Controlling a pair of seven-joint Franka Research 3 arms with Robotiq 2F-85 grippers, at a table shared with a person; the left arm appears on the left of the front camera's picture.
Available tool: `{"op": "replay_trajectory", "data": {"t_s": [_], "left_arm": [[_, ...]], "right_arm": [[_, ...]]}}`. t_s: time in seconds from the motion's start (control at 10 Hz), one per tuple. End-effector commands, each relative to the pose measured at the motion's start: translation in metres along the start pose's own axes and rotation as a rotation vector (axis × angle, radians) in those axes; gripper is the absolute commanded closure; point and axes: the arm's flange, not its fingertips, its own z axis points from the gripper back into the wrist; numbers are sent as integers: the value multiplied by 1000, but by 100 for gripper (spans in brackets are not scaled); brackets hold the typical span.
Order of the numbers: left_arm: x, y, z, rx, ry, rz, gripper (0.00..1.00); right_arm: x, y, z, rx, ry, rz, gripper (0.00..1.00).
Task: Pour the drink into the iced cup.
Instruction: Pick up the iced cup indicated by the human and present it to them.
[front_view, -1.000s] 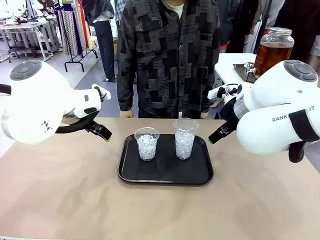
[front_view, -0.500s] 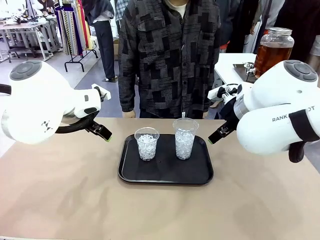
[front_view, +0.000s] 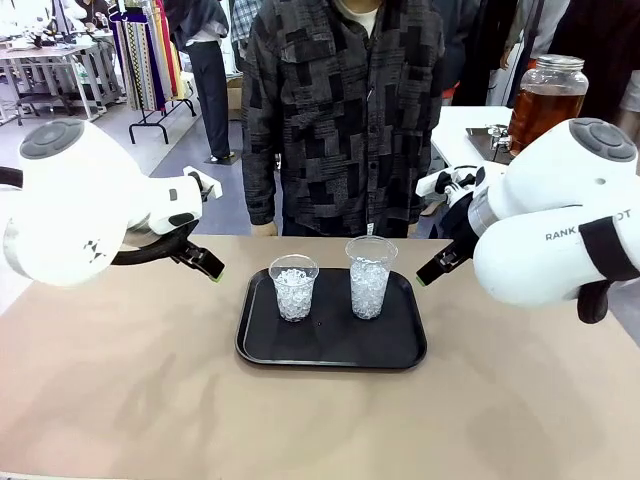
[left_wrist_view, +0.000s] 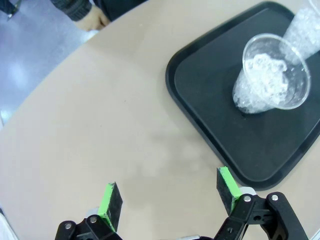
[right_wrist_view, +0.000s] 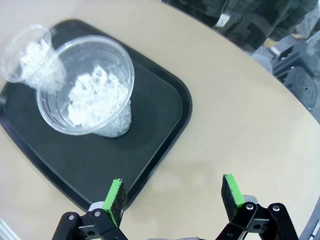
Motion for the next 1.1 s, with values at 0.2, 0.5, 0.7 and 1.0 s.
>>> {"op": "replay_trajectory", "data": {"t_s": [0.2, 0.5, 0.7, 1.0], "left_arm": [[39, 19, 60, -109, -56, 119, 0], [44, 52, 76, -322, -101, 404, 0], [31, 71, 70, -497, -117, 507, 0], [22, 86, 52, -624, -86, 534, 0]], "right_arm": [[29, -39, 66, 242, -69, -161, 0], [27, -67, 79, 485, -113, -333, 0], [21, -84, 72, 629, -124, -426, 0], [18, -100, 58, 759, -135, -489, 0]]}}
